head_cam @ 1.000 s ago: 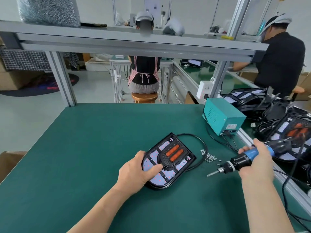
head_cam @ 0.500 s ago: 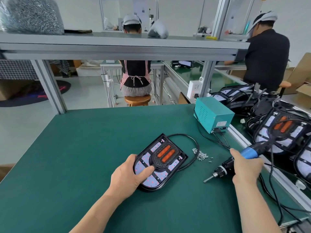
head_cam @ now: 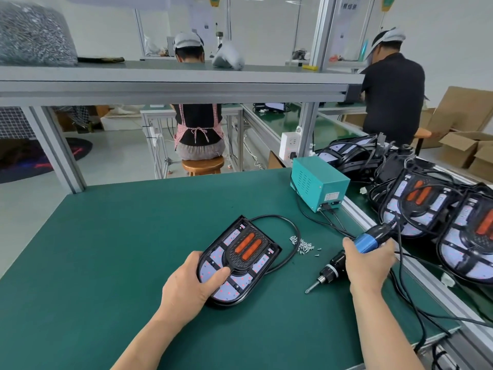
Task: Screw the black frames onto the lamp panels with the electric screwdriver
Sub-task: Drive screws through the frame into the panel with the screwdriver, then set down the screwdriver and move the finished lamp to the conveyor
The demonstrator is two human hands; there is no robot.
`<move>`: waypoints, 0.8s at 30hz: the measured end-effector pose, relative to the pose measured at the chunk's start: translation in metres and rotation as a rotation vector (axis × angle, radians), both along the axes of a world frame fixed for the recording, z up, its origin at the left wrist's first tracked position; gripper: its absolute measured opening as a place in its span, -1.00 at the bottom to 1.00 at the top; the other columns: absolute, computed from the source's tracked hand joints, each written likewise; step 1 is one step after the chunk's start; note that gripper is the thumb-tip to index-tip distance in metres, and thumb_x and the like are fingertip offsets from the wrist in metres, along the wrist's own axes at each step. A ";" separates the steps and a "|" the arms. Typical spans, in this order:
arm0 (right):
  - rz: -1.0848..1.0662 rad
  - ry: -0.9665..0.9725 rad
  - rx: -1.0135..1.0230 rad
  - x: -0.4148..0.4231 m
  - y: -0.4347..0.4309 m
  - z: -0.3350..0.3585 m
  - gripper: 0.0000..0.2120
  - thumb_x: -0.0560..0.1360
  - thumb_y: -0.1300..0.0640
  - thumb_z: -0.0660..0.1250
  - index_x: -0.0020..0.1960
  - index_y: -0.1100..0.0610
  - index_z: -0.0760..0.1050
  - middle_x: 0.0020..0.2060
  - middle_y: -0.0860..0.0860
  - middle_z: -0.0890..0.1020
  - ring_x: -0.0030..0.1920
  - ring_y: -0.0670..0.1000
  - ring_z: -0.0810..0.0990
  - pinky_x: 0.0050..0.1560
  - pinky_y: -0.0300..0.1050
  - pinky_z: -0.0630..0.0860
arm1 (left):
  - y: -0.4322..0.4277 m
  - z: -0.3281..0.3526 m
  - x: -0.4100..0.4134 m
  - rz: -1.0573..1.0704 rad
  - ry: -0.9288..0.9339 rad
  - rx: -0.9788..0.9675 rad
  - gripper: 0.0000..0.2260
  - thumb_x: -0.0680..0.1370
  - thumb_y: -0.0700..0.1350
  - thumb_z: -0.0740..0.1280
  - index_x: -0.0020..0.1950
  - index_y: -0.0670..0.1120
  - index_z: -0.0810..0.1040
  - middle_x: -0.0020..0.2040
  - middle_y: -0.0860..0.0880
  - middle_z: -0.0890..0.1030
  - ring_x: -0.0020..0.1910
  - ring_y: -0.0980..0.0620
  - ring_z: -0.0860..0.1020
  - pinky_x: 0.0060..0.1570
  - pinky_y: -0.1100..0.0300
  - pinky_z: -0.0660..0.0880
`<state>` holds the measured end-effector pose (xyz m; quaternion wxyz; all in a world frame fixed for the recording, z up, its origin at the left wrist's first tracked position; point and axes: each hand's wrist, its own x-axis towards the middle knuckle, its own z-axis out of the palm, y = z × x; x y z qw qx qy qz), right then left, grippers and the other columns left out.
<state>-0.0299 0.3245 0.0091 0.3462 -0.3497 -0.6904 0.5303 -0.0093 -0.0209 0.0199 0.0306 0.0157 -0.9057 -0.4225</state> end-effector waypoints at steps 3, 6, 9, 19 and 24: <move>0.027 0.007 0.041 0.005 -0.007 -0.001 -0.27 0.39 0.16 0.52 0.46 0.21 0.27 0.15 0.11 0.46 0.12 0.24 0.51 0.09 0.01 0.47 | 0.000 -0.001 0.001 0.012 0.015 0.022 -0.65 0.42 0.32 0.43 0.03 0.14 0.47 -0.17 0.21 0.65 -0.15 0.22 0.59 -0.07 0.15 0.54; 0.061 -0.050 0.061 0.009 -0.016 -0.003 -0.16 0.41 0.13 0.51 0.56 0.19 0.16 0.27 0.20 0.44 0.02 0.15 0.45 0.08 -0.05 0.40 | -0.002 -0.002 0.001 0.022 0.017 0.066 -0.67 0.41 0.29 0.46 0.00 0.14 0.48 -0.17 0.19 0.66 -0.14 0.20 0.61 -0.09 0.14 0.55; 0.091 -0.114 0.097 0.011 -0.023 -0.002 -0.18 0.45 0.12 0.48 0.56 0.14 0.12 0.25 0.25 0.38 -0.06 0.19 0.45 -0.03 -0.03 0.41 | -0.003 -0.002 0.003 0.022 0.024 0.104 -0.70 0.41 0.26 0.48 -0.03 0.16 0.49 -0.19 0.25 0.65 -0.17 0.26 0.60 -0.16 0.20 0.52; 0.038 -0.194 0.231 0.014 -0.026 -0.001 -0.29 0.51 0.15 0.46 0.54 0.29 0.23 0.43 0.22 0.24 0.37 0.27 0.25 0.37 0.18 0.34 | -0.002 -0.006 -0.001 0.030 0.029 0.131 -0.94 0.59 0.07 0.33 -0.05 0.13 0.51 -0.23 0.31 0.63 -0.26 0.10 0.59 -0.23 0.09 0.54; 0.008 -0.158 0.232 0.013 -0.027 0.000 -0.40 0.52 0.16 0.45 0.48 0.30 0.33 0.43 0.21 0.25 0.37 0.26 0.24 0.35 0.12 0.33 | -0.001 -0.007 -0.001 0.033 0.051 0.140 -0.87 0.63 0.01 0.25 -0.09 0.04 0.50 -0.32 0.04 0.59 -0.35 -0.05 0.51 -0.19 -0.04 0.55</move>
